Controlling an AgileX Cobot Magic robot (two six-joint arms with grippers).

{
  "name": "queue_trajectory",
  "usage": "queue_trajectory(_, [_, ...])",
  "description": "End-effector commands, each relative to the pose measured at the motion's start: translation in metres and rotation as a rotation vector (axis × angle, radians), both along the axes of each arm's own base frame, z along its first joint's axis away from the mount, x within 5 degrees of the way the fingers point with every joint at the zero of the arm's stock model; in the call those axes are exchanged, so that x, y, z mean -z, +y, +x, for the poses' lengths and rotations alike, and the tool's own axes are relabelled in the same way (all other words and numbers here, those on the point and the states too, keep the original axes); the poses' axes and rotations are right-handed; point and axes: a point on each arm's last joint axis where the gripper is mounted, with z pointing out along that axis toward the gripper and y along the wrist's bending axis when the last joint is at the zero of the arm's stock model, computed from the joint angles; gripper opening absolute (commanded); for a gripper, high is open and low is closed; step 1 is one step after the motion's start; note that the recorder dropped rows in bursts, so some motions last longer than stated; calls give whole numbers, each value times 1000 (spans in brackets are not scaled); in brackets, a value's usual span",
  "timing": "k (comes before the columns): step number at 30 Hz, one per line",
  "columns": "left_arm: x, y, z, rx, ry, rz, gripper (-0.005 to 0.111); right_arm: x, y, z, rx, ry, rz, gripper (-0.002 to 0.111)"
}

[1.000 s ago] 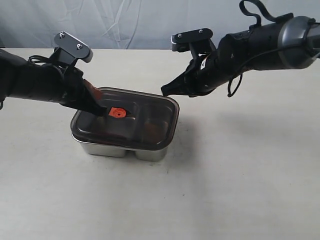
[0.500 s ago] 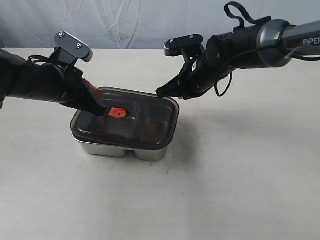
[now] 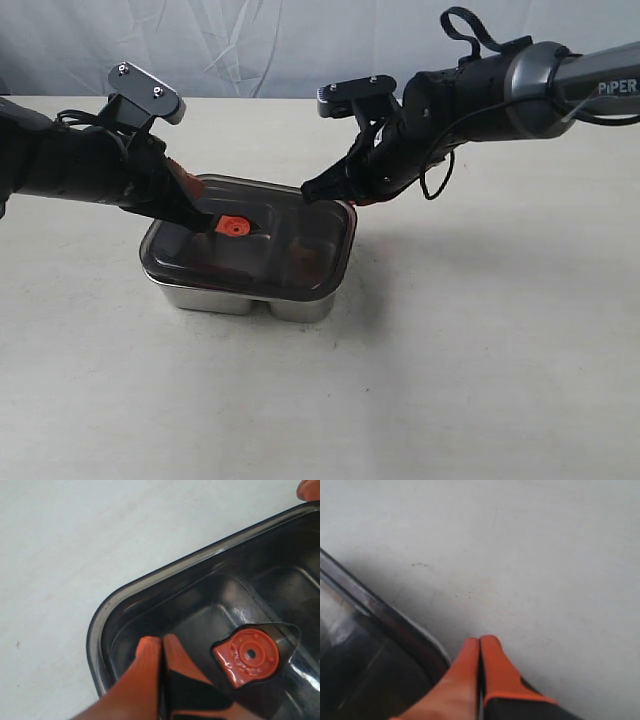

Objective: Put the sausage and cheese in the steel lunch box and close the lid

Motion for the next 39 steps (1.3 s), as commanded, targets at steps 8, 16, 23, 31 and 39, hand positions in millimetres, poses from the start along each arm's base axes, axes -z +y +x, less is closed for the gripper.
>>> queue_trajectory(8, [-4, -1, 0, 0, -8, -12, 0, -9, 4, 1, -31, -45, -1, -1])
queue_trajectory(16, [-2, 0, -1, 22, -11, 17, 0, -46, 0, -1, -49, -159, 34, -1])
queue_trajectory(23, [8, 5, -7, 20, 9, 58, 0, -54, 7, -18, -50, -72, 55, -1])
queue_trajectory(31, [15, 3, -16, 53, 59, 40, 0, -35, 34, -39, -136, -27, 19, -1])
queue_trajectory(39, [27, 11, -22, 12, 72, 88, 0, -12, 37, -41, -134, 39, -13, -1])
